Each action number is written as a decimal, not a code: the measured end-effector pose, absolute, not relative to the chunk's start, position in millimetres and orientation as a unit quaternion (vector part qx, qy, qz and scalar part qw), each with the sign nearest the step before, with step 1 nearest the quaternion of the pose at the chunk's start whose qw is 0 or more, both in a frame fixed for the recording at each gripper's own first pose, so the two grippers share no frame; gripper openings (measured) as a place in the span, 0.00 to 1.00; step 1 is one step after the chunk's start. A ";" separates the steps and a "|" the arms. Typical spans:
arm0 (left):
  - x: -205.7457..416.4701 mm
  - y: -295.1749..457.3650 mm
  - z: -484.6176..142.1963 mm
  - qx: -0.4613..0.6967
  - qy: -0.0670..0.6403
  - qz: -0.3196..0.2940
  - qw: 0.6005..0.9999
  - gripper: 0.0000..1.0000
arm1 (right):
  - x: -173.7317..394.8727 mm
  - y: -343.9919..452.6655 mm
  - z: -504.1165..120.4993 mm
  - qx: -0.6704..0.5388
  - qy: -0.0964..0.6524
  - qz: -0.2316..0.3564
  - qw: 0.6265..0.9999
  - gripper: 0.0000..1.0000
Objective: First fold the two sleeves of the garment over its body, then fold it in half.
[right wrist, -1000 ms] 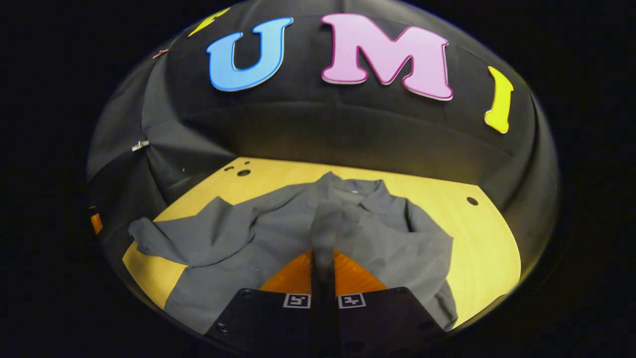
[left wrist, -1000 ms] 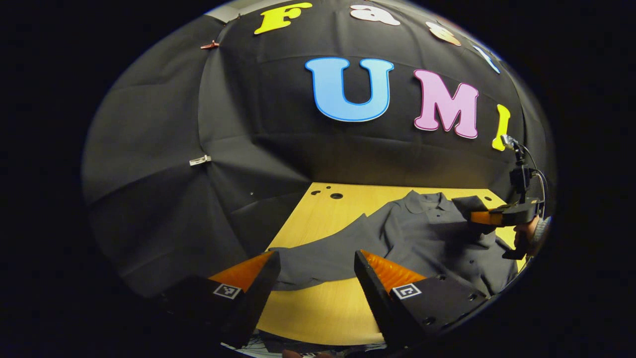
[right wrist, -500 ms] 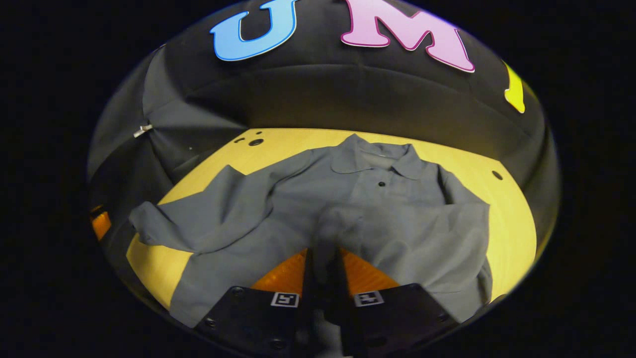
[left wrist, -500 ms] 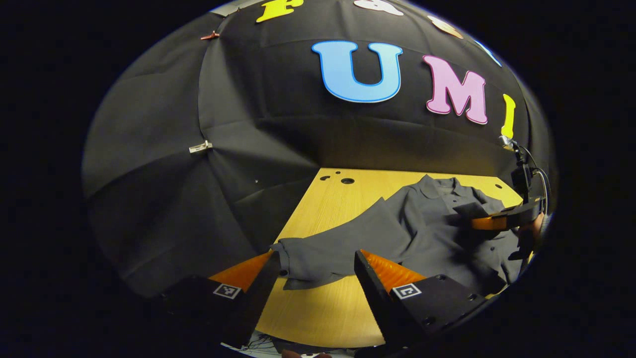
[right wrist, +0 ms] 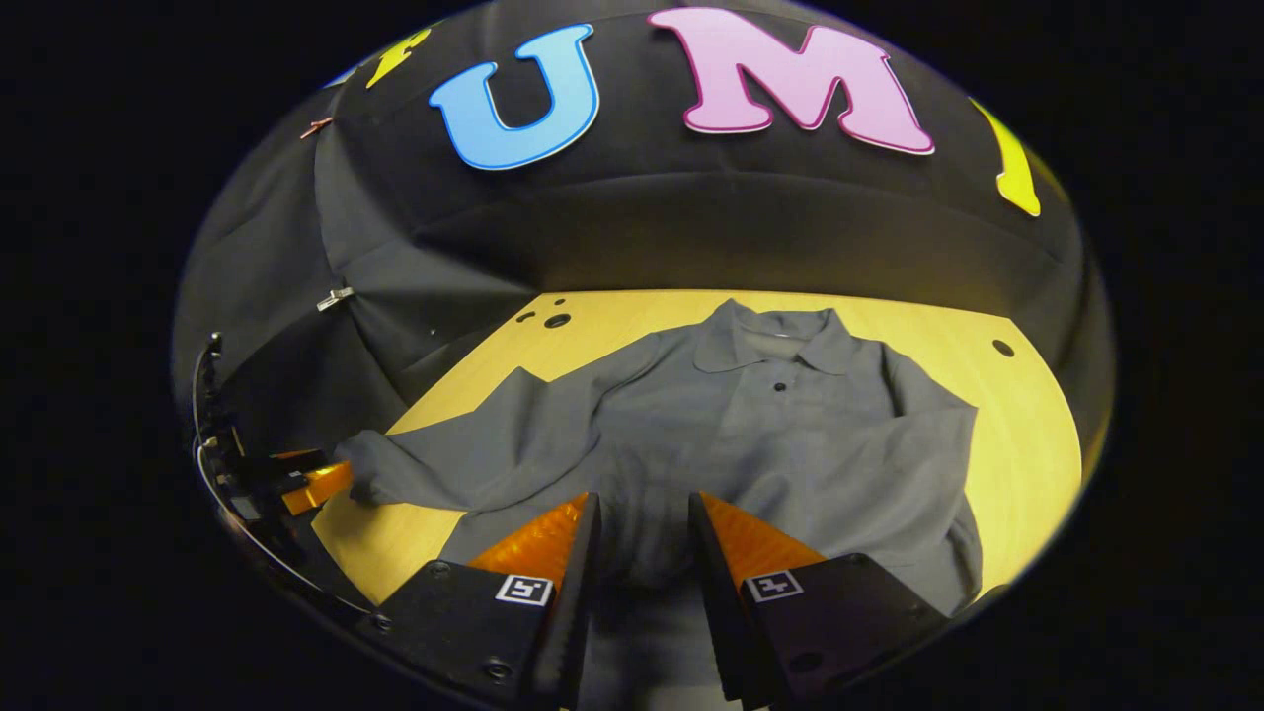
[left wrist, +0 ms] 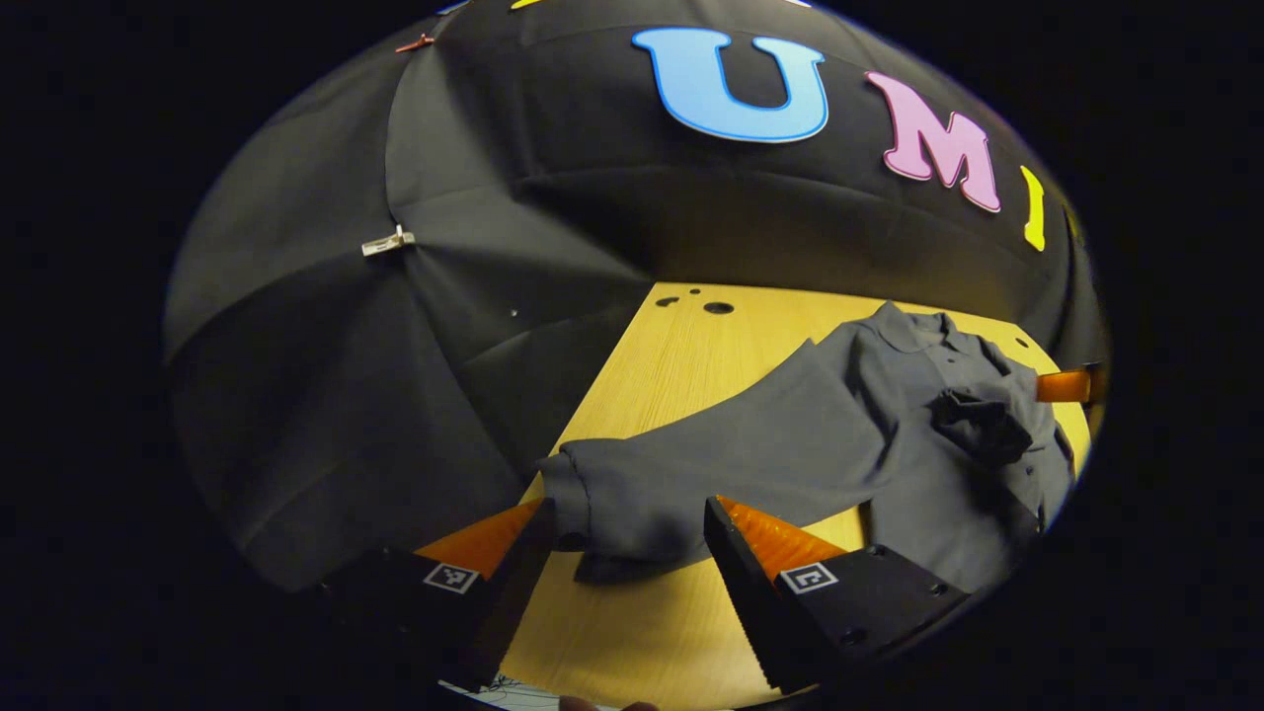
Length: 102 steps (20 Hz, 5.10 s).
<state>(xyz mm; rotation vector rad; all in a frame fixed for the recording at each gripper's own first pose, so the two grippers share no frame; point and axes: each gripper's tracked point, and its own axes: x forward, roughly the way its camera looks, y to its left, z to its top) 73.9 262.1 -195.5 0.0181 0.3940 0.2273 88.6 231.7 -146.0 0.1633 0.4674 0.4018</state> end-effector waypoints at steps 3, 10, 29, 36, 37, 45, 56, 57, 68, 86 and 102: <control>86.9 270.0 -220.4 0.007 0.225 0.119 0.967 0.95 | 76.6 203.1 -135.0 0.089 0.221 0.173 0.956 0.55; 95.4 276.2 -249.0 -0.023 0.259 0.127 0.957 0.99 | 49.5 143.0 -125.6 0.104 0.215 0.122 0.963 0.56; 103.9 126.1 -89.8 0.048 0.137 0.037 0.989 0.06 | 30.3 31.2 -138.2 0.129 0.197 0.078 0.969 0.56; 113.7 -34.7 -48.9 0.075 0.110 -0.086 0.987 0.05 | 19.7 -26.5 -158.6 0.158 0.199 0.042 0.966 0.57; 115.7 -57.8 -48.8 0.078 0.110 -0.103 0.986 0.06 | 16.4 -35.8 -162.9 0.162 0.201 0.034 0.966 0.56; 134.1 -203.3 -74.9 0.102 0.127 -0.194 0.967 0.06 | -3.2 -88.7 -192.4 0.170 0.219 0.004 0.961 0.57; 160.1 -277.4 -181.3 0.078 0.243 -0.202 0.946 0.24 | -3.7 -115.4 -223.6 0.182 0.248 0.006 0.952 0.57; 162.1 -280.7 -185.2 0.073 0.248 -0.201 0.945 0.25 | -3.5 -116.1 -224.3 0.181 0.249 0.007 0.951 0.57; 102.7 -323.2 -159.8 -0.025 0.240 -0.333 0.912 0.94 | -7.9 -101.8 -226.8 0.180 0.259 0.032 0.948 0.66; -18.8 -19.6 -223.2 0.030 0.299 -0.131 0.945 0.96 | -81.8 -45.2 -290.4 0.157 0.371 0.058 0.913 0.87; -16.3 26.6 -287.0 0.051 0.363 -0.044 0.929 0.99 | -80.2 -7.5 -321.5 0.048 0.419 0.056 0.905 0.84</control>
